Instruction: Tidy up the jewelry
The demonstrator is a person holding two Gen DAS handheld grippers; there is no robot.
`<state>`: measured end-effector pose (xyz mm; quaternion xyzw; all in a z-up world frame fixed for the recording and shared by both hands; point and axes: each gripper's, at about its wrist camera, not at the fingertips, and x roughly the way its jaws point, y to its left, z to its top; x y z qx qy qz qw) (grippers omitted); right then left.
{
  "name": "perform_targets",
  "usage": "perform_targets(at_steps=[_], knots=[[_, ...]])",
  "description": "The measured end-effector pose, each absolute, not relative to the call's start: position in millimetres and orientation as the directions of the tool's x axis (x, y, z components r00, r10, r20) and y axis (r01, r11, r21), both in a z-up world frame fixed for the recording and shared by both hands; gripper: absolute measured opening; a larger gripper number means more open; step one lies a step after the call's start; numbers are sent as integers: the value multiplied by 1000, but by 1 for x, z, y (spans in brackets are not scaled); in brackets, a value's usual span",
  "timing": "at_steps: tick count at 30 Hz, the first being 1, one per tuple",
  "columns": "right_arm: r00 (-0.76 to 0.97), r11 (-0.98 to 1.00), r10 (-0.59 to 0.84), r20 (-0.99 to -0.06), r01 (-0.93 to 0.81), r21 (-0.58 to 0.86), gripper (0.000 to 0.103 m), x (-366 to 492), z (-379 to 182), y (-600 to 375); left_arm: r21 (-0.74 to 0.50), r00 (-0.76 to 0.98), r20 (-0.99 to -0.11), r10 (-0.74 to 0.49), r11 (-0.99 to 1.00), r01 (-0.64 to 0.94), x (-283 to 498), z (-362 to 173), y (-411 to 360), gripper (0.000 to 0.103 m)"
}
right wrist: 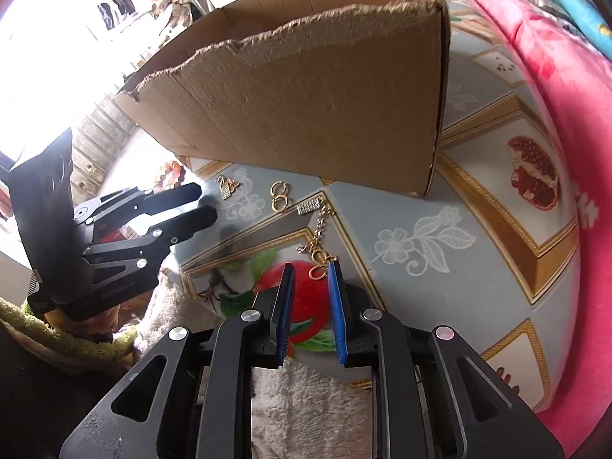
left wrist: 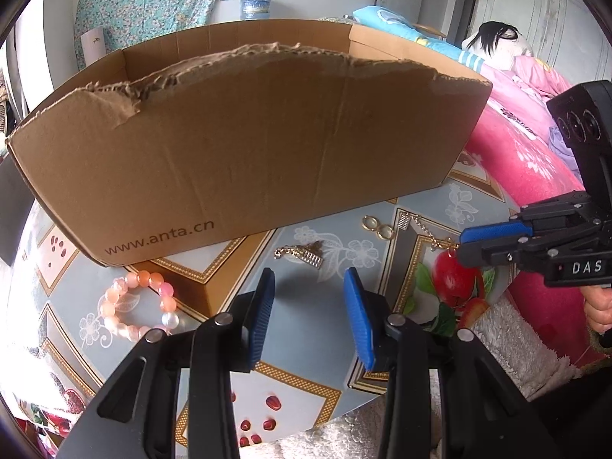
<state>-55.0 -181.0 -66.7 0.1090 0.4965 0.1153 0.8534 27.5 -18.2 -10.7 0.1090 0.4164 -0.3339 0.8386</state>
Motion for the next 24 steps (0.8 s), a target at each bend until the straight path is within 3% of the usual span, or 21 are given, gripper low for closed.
perform_targets(at_steps=[7,12,24], knots=[[487,974,228,-843,-119,195,19,-55,-69,-169,-87,433,-773,-465,752,653,27,-11,-17,36],[474,957,288,-832,-165,238,22,-56,-66,-163,-86,437,-773,-461,757,647,26,-10,-18,36],[501,937,219,-837,-347,38,23,-56,-69,-149,-74,438,-776,-454,755,651,25,-10,-20,36]])
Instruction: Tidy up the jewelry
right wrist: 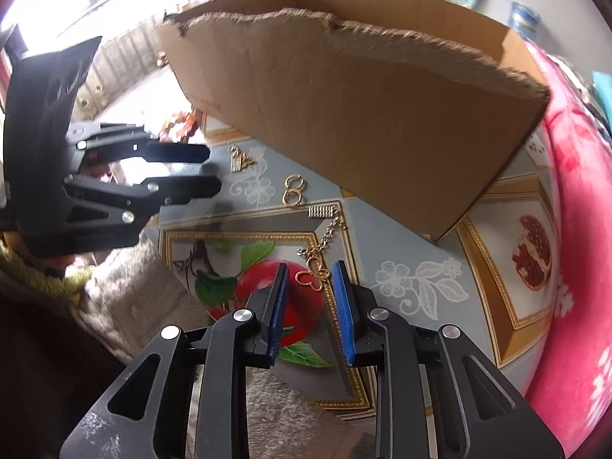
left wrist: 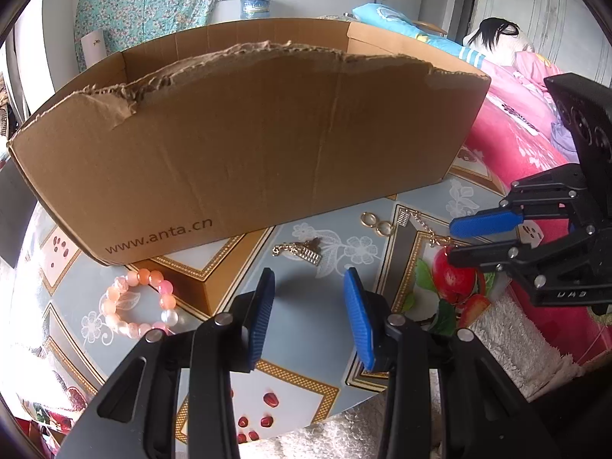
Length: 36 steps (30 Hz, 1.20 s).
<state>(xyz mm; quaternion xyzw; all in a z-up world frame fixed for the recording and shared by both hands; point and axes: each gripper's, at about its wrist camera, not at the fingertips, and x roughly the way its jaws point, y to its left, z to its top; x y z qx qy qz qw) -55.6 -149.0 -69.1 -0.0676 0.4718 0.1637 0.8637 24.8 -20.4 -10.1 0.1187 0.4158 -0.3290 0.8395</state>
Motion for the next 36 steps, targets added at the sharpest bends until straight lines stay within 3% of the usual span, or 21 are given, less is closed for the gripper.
perform_targets(at_steps=[3,6,21,31,36], knots=[[502,927,216,-838,-375,14,23,-56,-70,-149,-71,437,-779,-450,756,651,25,-10,-21,36],[500,924,214,-839,-383,8,14,-54,-71,-144,-69,438,-780,-448,757,650,25,-11,-23,36],[517,948,213,-829,-314,48,14,-52,-64,-160,-59,450,-776,-442,761,646,25,-9,-23,36],[556,961,268,-786,-210,179,14,-56,-47,-178,-73,452,-769,-452,764,641,34,-3,-25,36],[551,959,280,-786,-197,203,14,-52,-52,-181,-89,418,-777,-470,740,666,34,-2,-33,29]])
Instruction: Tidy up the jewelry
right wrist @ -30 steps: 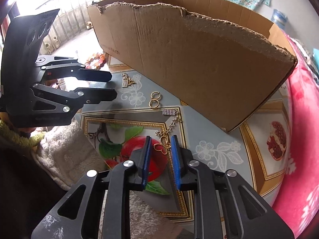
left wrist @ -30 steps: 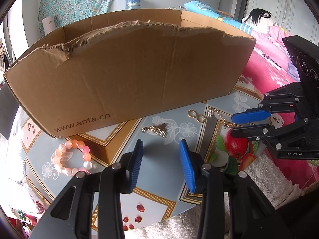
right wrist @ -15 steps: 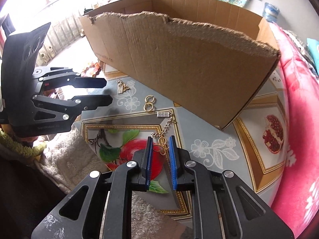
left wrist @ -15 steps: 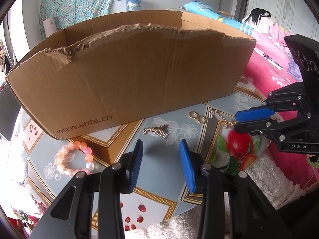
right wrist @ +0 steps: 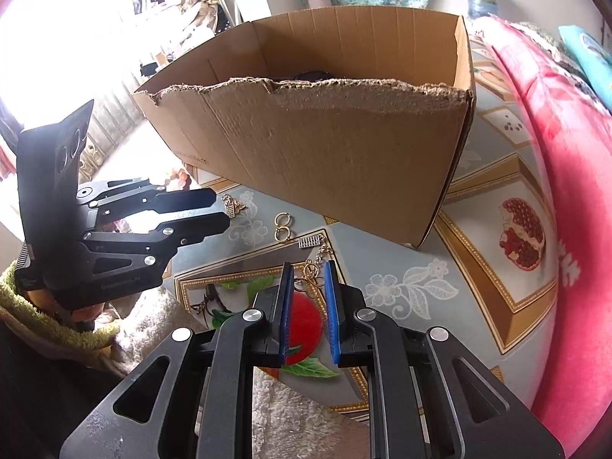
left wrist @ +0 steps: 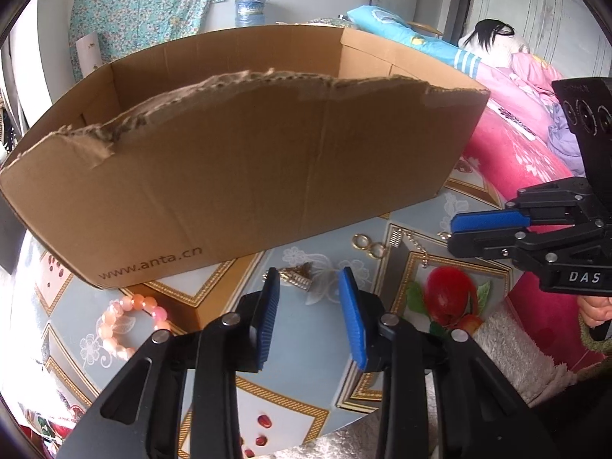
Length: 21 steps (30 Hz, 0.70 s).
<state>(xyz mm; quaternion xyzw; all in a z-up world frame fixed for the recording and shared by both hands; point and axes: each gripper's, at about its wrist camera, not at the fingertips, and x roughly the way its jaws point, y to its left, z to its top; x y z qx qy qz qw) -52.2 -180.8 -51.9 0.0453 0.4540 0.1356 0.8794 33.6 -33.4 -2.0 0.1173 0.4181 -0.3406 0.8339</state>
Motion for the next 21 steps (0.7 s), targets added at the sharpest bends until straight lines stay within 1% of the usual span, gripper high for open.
perform_targets(at_steps=[4,6,11,16,21], knots=[[548,958,283,-787,-197,208,14,-51,-53,-180,-95,403,-803,-439,762,640,38,-9,-38,23],[550,956,290,-783,-200,213,14,-50,-52,-180,-96,411,-800,-437,770,631,40,-8,-40,22],[559,955,294,-775,-197,221,14,-46,-52,-181,-38,445,-807,-388,786,618,43,-8,-46,11],[563,956,294,-772,-195,221,14,-48,-50,-186,7,461,-808,-367,776,631,42,-8,-53,8],[570,954,298,-766,-191,229,14,-53,-47,-191,16,463,-807,-366,770,637,40,-7,-58,5]])
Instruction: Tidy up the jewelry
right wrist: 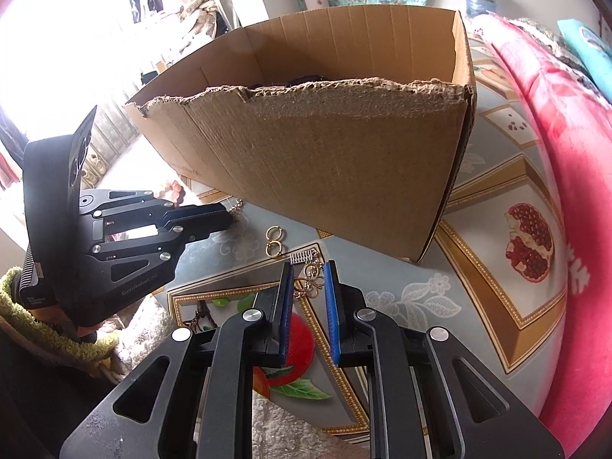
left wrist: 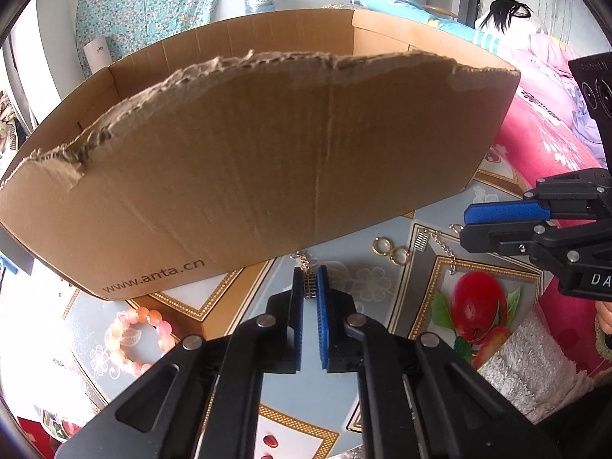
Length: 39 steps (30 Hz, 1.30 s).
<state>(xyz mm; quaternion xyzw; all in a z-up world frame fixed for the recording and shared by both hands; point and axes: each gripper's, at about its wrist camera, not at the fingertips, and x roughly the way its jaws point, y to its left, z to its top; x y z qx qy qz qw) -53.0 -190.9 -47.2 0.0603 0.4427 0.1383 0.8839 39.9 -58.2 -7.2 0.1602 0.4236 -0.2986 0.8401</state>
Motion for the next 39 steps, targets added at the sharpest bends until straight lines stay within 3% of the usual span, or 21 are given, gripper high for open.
perform_targets(at_steps=[16,27,39], knots=[[623,954,300,-723,-200,224,14,-68,-29,-196,-73,475,-760,-443,785,615,28,18,-28,4],[707,912,407,-579,-348,217,14,-41,57,-191,-139,504,-583,-638,689,711,43,120,-13,4],[489,925,377,-787,-247,290,14,99,31,-200,-257,302,-793,-529,740,622,166,80,-68,4]])
